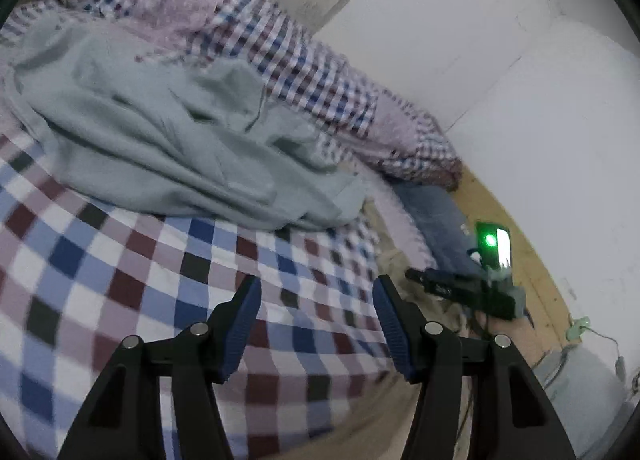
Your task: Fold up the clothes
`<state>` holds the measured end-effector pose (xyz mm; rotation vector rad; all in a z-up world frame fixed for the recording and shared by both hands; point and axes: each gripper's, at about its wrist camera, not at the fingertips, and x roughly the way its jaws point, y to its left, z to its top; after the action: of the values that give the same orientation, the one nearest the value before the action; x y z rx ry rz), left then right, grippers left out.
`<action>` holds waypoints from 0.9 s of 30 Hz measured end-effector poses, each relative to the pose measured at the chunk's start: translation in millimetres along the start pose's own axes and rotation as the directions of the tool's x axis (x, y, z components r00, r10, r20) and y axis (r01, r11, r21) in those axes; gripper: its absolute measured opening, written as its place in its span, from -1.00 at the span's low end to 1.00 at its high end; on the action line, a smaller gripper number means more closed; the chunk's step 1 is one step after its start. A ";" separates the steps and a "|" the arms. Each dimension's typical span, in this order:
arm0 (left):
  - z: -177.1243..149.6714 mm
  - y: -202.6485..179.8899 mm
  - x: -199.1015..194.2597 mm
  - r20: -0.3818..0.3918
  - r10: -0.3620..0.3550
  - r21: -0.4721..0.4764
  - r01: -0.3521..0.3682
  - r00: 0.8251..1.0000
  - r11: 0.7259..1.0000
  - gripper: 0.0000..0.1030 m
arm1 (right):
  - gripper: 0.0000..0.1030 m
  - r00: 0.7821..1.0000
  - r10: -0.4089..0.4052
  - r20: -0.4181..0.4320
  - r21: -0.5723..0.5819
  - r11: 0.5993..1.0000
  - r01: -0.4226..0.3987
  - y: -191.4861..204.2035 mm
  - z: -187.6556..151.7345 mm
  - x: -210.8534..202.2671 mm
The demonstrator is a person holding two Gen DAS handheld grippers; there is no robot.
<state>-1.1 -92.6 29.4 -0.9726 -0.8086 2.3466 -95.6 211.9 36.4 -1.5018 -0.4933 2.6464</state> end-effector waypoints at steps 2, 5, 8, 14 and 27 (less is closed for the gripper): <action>2.0 8.3 12.1 -0.035 0.025 -0.031 -0.026 0.999 0.999 0.19 | -0.06 0.999 -0.036 -0.030 -0.060 0.998 0.034 8.9 11.3 24.0; 3.8 18.2 12.8 -0.044 0.011 -0.085 -0.015 0.999 0.996 0.19 | -0.29 0.989 -0.100 -0.111 -0.137 0.987 0.084 18.2 22.3 64.9; 7.6 23.1 13.9 -0.036 -0.005 -0.117 0.001 0.999 0.993 0.19 | -0.92 0.980 -0.106 -0.168 -0.099 0.991 0.090 7.9 25.9 89.0; 9.4 32.8 7.9 -0.010 -0.009 -0.159 0.007 1.000 0.987 0.19 | -0.95 0.999 -0.031 -0.019 -0.103 0.994 0.029 24.9 69.0 30.9; 10.0 29.8 -1.3 0.065 0.005 -0.171 0.006 0.998 0.985 0.19 | -0.95 0.848 0.203 0.491 -0.035 0.976 -0.213 -59.4 134.1 -237.4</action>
<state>-13.5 -118.0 15.8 -0.9679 -1.0507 2.3493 -90.7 186.1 314.2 -0.8970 -0.3341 3.2019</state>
